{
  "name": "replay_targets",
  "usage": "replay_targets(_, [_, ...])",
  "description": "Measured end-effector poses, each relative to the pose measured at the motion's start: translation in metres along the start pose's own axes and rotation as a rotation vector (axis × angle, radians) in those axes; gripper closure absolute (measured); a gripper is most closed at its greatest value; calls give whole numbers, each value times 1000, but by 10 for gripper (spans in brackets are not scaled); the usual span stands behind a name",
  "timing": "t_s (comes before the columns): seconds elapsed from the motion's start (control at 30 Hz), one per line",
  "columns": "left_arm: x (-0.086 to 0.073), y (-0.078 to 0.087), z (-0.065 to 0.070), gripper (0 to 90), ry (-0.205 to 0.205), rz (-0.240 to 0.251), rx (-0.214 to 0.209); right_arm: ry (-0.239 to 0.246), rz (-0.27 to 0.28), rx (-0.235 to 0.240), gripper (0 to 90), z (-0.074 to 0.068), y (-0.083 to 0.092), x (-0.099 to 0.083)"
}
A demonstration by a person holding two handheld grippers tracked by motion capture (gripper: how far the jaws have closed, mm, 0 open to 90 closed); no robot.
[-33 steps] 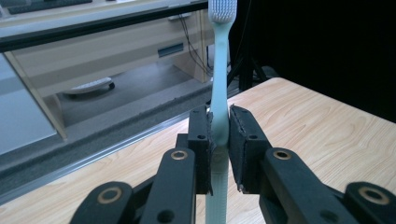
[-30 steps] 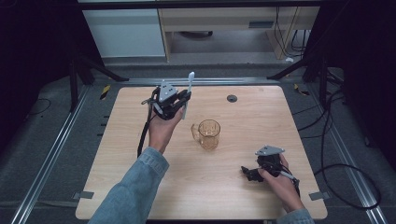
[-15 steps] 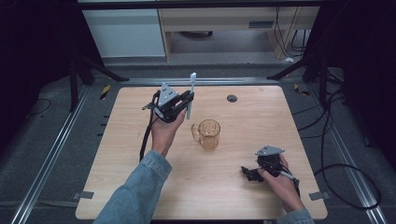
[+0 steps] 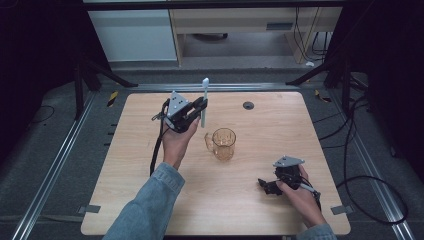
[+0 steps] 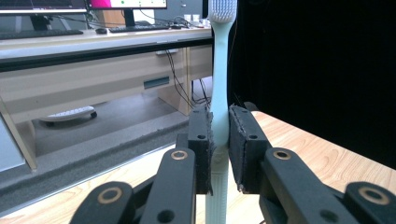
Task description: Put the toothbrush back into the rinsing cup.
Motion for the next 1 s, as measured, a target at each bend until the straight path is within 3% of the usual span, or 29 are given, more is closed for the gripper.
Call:
replay_targets(0.5, [-8, 2, 4, 789, 8, 45, -21, 17, 4, 8, 4, -1, 0, 0])
replay_targets(0.87, [-24, 1, 5, 789, 7, 56, -36, 11, 1, 21, 4, -2, 1, 1])
replay_targets(1.0, [-31, 0, 4, 789, 32, 63, -40, 24, 3, 14, 4, -1, 0, 0])
Point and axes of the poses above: each handheld gripper's, and its own axes: y roughly backward along the jaws, x roughly out of its top, z roughly to its right, the point moved 5 cm from there along -y, roughly forward along the jaws, and after that the axes turned 12 degrees about y, right-handed, at the moved point
